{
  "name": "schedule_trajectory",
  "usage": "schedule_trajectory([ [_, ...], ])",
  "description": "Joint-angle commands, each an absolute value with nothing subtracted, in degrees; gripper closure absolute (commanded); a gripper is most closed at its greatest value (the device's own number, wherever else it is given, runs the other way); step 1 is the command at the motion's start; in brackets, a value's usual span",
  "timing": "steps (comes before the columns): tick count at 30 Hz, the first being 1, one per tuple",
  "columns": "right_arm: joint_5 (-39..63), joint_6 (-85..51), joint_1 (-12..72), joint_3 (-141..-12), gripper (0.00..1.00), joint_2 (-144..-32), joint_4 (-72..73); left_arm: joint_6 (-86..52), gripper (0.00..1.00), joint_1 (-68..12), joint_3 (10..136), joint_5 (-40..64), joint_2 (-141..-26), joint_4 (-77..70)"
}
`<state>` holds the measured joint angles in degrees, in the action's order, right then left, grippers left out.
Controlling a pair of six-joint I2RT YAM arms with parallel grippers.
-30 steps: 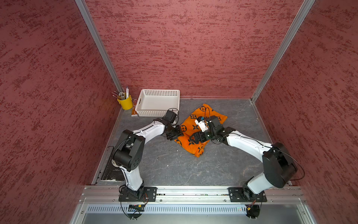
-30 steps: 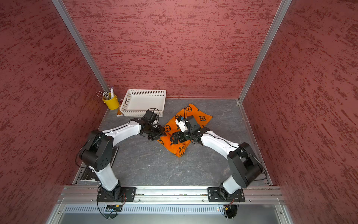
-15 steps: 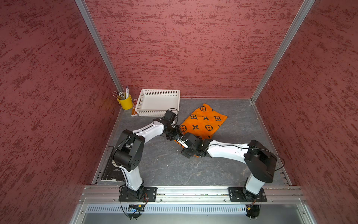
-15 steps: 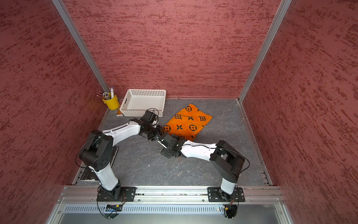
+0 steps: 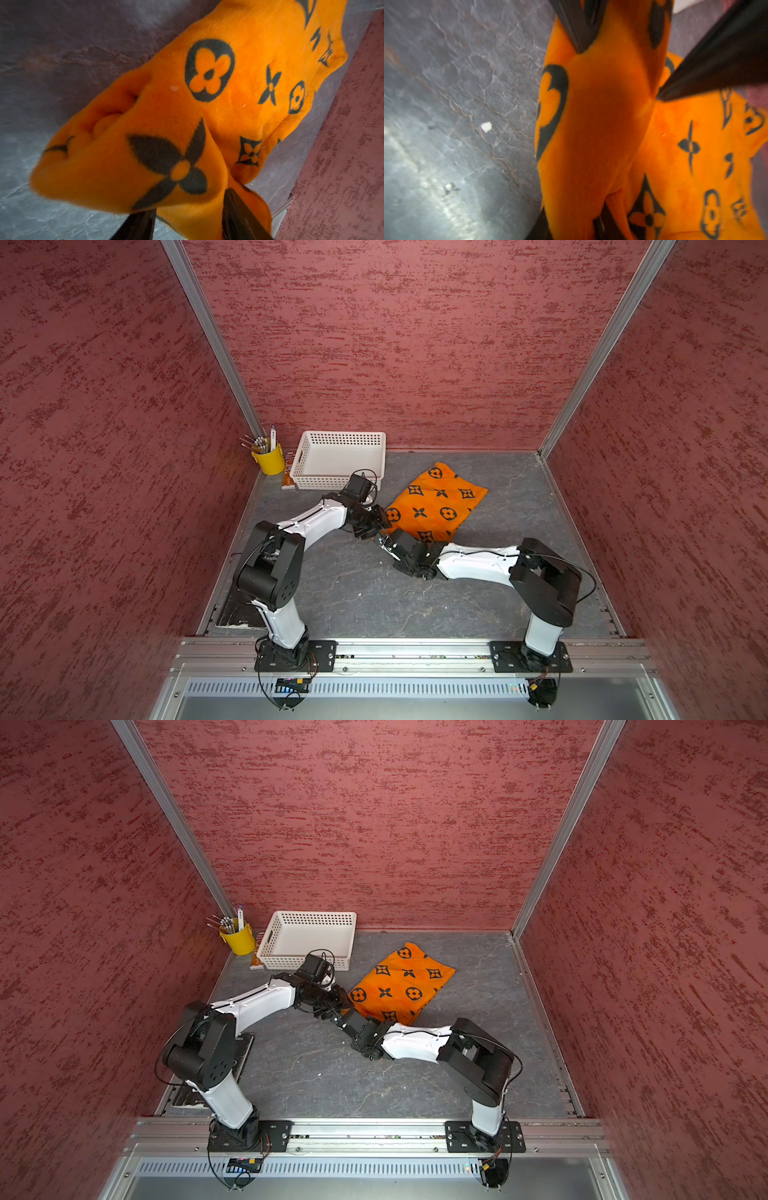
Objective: Roll up the pillowcase
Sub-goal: Roll the pillowcase at the center of the board.
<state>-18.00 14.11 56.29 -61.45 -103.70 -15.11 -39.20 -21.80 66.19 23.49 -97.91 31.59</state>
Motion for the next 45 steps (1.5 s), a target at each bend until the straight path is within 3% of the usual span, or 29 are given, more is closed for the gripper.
schedule_trajectory([
  [1,-6.98,8.60,54.23,-62.39,0.87,-102.44,-20.87,-39.82,0.43,-18.17,66.02,23.19,-92.32,31.28],
  [9,13.68,-0.99,42.98,-62.65,0.85,-101.68,-20.77,-36.64,0.42,-12.38,64.17,23.15,-85.42,32.53],
  [17,36.32,-9.65,28.16,-65.16,0.79,-108.51,-19.96,-36.05,0.42,-20.10,66.54,22.58,-91.96,29.49],
  [23,45.07,-15.49,21.15,-67.47,0.53,-114.02,-18.59,-35.96,0.43,-25.62,73.88,22.50,-102.08,29.36],
  [25,45.51,-16.91,20.02,-67.17,0.38,-113.76,-17.45,-35.95,0.43,-26.44,76.26,22.55,-105.19,29.86],
  [27,44.65,-16.80,19.95,-65.84,0.27,-111.45,-15.75,-36.28,0.44,-26.55,78.07,22.55,-107.82,30.93],
  [30,40.91,-16.18,20.01,-63.09,0.18,-105.96,-12.74,-36.67,0.44,-26.54,78.99,23.19,-110.12,31.23],
  [31,39.66,-15.56,19.99,-62.70,0.02,-104.20,-12.83,-36.82,0.45,-26.52,79.08,23.12,-110.32,31.28],
  [36,25.70,-7.83,23.36,-61.52,0.01,-94.99,-17.45,-37.21,0.45,-26.45,79.19,23.64,-110.84,30.85],
  [42,-3.15,5.34,37.82,-59.25,0.01,-89.41,-17.71,-37.02,0.45,-26.28,79.11,23.81,-110.74,30.94],
  [45,-11.39,11.33,43.75,-59.55,0.01,-91.85,-16.95,-37.16,0.45,-26.02,78.75,23.90,-110.48,30.82],
])
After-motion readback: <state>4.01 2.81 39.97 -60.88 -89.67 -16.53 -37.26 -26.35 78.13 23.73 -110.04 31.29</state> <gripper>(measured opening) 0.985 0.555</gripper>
